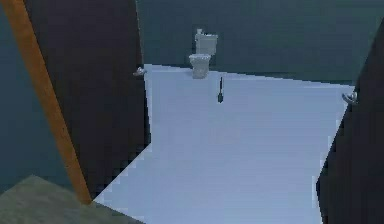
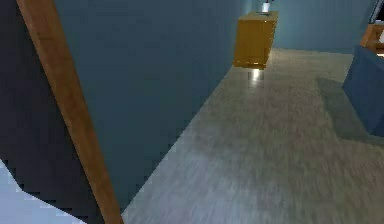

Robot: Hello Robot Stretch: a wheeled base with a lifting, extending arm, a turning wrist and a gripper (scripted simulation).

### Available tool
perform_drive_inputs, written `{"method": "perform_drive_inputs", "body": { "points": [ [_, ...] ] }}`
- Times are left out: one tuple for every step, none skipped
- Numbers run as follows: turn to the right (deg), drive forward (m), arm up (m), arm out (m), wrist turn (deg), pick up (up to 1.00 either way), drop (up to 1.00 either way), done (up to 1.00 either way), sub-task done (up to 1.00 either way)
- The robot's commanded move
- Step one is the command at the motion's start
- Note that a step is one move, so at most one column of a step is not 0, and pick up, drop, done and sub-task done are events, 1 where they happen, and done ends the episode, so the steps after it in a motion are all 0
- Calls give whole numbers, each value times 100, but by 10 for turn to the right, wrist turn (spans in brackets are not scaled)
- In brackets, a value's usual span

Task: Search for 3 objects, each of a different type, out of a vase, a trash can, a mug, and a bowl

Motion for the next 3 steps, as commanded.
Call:
{"method": "perform_drive_inputs", "body": {
  "points": [
    [0,35,0,0,0,0,0,0,0],
    [210,0,0,0,0,0,0,0,0],
    [0,100,0,0,0,0,0,0,0]
  ]
}}
